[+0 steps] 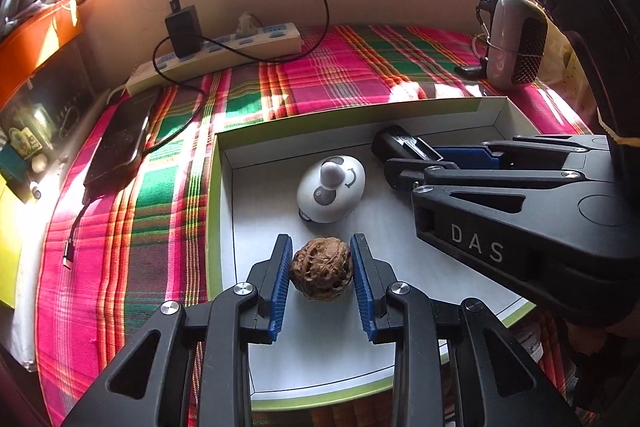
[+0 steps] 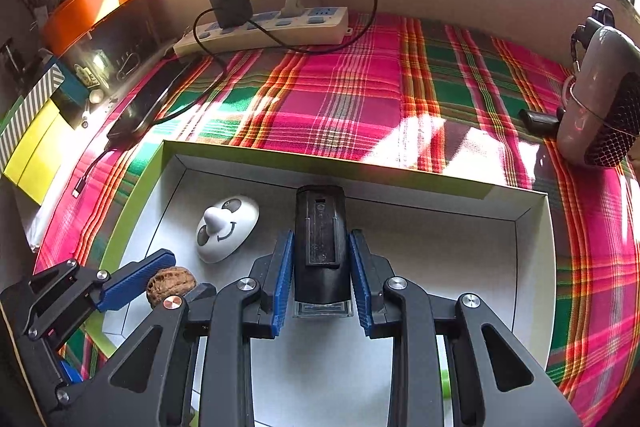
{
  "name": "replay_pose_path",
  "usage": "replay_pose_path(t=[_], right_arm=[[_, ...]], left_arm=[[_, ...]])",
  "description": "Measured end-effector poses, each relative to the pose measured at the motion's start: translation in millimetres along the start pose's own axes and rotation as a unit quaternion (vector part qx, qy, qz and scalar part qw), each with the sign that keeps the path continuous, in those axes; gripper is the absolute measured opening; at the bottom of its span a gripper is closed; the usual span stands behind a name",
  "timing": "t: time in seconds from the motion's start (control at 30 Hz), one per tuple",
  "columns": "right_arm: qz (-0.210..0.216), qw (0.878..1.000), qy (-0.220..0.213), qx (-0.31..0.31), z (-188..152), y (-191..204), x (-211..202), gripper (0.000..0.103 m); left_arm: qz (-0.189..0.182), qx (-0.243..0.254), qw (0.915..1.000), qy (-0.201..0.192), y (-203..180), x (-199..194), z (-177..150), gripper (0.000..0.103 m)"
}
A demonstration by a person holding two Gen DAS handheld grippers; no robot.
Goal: Organize objects
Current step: 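Lift the flashlight and walnut and carry both over the box, then lower the flashlight and walnut into the box and open both grippers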
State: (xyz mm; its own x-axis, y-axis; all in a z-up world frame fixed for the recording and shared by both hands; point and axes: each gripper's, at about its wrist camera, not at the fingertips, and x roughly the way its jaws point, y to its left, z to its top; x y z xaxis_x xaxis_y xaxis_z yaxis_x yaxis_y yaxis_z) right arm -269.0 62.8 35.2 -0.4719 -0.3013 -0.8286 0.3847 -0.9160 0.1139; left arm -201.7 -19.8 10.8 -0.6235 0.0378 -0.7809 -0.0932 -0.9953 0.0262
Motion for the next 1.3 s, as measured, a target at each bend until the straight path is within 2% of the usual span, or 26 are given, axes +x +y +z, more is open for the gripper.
replay_pose_path(t=[0.77,0.93,1.3], right_arm=[[0.001,1.0,0.0,0.013,0.6,-0.7,0.8,0.029],[0.001,1.0,0.0,0.019,1.1,-1.9,0.5,0.039],[-0.003,1.0,-0.018,0.025,-1.4,-5.0,-15.8,0.04]], left_arm=[[0.004,0.006,1.0,-0.001,-1.2,0.6,0.1,0.028],[0.002,0.006,1.0,0.0,-0.2,0.8,0.3,0.028],[-0.001,-0.005,1.0,-0.004,1.7,-7.9,-1.5,0.028]])
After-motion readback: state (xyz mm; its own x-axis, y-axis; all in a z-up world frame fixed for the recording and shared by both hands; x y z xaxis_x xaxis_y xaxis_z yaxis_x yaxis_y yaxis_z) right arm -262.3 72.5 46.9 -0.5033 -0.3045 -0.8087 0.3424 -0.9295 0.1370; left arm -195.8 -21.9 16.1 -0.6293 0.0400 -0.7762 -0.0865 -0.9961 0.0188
